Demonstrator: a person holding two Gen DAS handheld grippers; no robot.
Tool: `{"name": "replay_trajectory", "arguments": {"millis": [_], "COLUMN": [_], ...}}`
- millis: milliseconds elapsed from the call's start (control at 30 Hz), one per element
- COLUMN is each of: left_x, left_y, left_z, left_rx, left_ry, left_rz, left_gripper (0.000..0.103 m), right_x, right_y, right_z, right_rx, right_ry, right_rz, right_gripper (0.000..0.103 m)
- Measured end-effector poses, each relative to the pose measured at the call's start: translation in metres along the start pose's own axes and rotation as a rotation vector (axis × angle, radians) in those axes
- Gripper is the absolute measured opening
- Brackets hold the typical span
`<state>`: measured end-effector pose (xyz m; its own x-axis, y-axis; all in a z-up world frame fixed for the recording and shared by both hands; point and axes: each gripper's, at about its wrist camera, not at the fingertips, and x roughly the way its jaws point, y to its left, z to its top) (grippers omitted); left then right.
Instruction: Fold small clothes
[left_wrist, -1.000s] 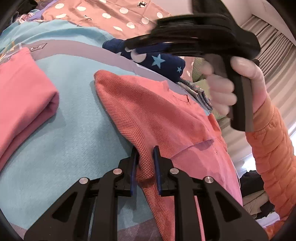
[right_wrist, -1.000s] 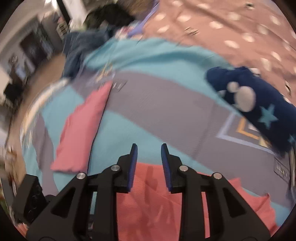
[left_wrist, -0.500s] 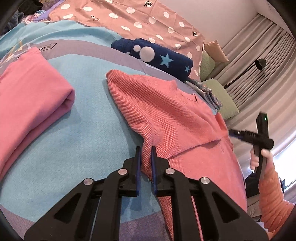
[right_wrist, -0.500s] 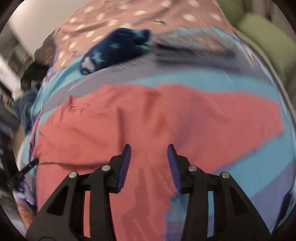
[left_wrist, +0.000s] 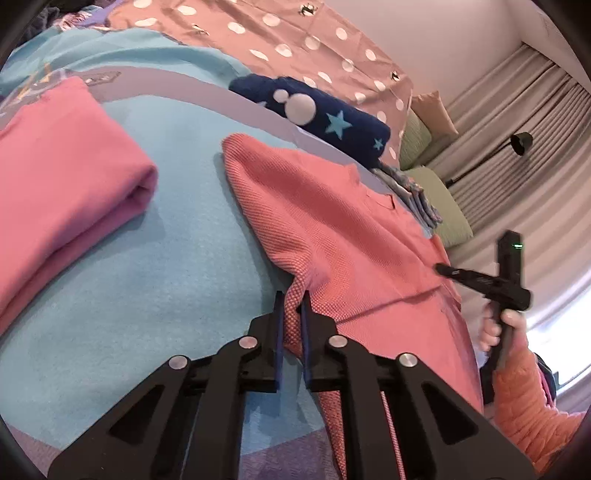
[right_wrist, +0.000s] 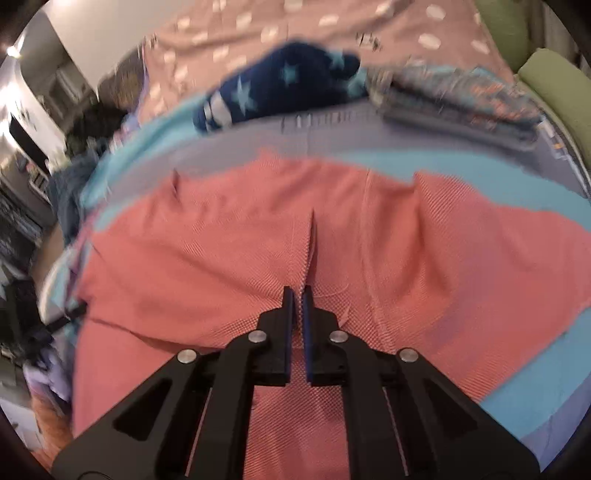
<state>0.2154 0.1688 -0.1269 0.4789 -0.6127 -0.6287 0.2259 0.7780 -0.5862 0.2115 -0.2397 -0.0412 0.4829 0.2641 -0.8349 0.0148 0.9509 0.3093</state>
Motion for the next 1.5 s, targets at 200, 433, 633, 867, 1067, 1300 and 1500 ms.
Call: {"name": "replay_trajectory", "arguments": {"millis": [200,433,633,867,1067,1300,1500], "left_x": [-0.003,-0.005,-0.003,-0.002,-0.007,-0.007,0.023], "left_y": [-0.007,-0.006,-0.003,-0.006,-0.002,0.006,0.008], "left_z": [-0.002,-0.002,-0.002,-0.004,-0.003,0.011,0.053], "left_rx": [0.038,0.049,0.04,0.053,0.025,-0.036,-0.092], "left_ry": [0.011,0.016,0.02,0.023,0.022,-0.034,-0.046], "left_rz": [0.034,0.032,0.022,0.036,-0.002,-0.045,0.058], "left_gripper": [0.007,0.007,0.007,0.009,0.015,0.042,0.029], "right_x": [0.015,0.009,0.041,0.048,0.006,0.011,0.012], "right_y": [-0.013,-0.027,-0.003,-0.016,0.004,-0.02,-0.007], "right_z": [-0.009,0.02,0.035,0.033,0.013,-0.029,-0.023], "right_rx": [-0.015,0.091,0.032,0.059,0.022,0.071,-0.002], "right_ry": [0.104,0.026,0.058,0.024,-0.044,0.019,-0.004], "right_rz": [-0.161,-0.008,-0.09,-0.156,-0.105,-0.036,-0.028], "right_gripper": [0.009,0.04,0.004,0.01,0.02,0.034,0.004]}}
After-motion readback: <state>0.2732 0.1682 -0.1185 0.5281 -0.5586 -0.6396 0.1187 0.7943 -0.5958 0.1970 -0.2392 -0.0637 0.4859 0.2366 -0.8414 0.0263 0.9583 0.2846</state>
